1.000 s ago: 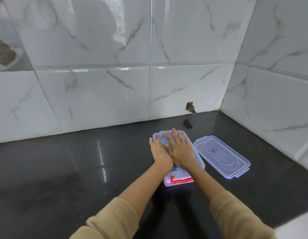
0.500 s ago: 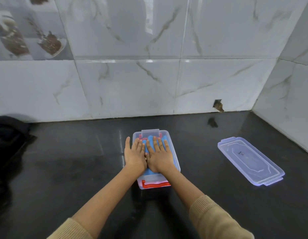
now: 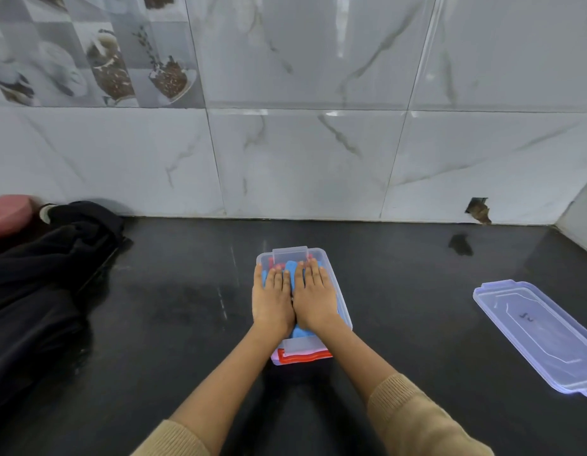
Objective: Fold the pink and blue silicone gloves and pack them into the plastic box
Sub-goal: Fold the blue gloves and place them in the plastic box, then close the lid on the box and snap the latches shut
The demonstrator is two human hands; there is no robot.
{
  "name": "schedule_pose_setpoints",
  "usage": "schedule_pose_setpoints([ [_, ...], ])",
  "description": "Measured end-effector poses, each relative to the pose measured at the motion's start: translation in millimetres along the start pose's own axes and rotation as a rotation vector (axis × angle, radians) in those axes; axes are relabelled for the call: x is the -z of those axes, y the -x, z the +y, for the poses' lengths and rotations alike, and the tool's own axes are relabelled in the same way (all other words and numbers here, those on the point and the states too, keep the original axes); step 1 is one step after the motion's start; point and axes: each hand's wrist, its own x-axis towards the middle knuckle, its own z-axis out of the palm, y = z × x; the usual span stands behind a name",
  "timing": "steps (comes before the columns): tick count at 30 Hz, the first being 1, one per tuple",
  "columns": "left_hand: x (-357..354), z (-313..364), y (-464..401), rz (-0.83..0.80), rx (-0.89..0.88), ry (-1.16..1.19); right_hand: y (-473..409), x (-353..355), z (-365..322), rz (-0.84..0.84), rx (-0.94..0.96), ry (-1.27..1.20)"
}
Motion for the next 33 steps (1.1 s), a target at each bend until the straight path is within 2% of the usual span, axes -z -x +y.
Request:
schedule_pose_setpoints([
  [4,0,1,-3,-0.071,0.000,-0.114,-6,-3,1,-0.088,-0.001,-0.101],
  [7,2,0,-2,-0.068,-0.017,-0.095,-5,1,0,-0.085,-0.010,-0.161],
  [10,7,-4,0,0.013,-0.045,0.074,2,11,1,0.047,-0.003,-0.267],
  [14,21,4,-2,0.121,-0.059,0.340,19,24,19,0.314,-0.033,-0.325],
  [17,40,32,-4,0.274,-0.121,0.404,36,29,53,0.414,-0.176,-0.444],
  [20,63,75,-10,0.379,-0.216,0.446,58,25,101,0.417,-0.351,-0.494],
  [24,81,141,-15,0.317,-0.385,0.481,94,7,167,0.346,-0.570,-0.420],
  [28,81,202,-11,0.190,-0.532,0.473,140,-18,214,0.247,-0.785,-0.364],
  [33,69,258,1,0.013,-0.674,0.493,178,-42,238,0.126,-0.922,-0.331],
])
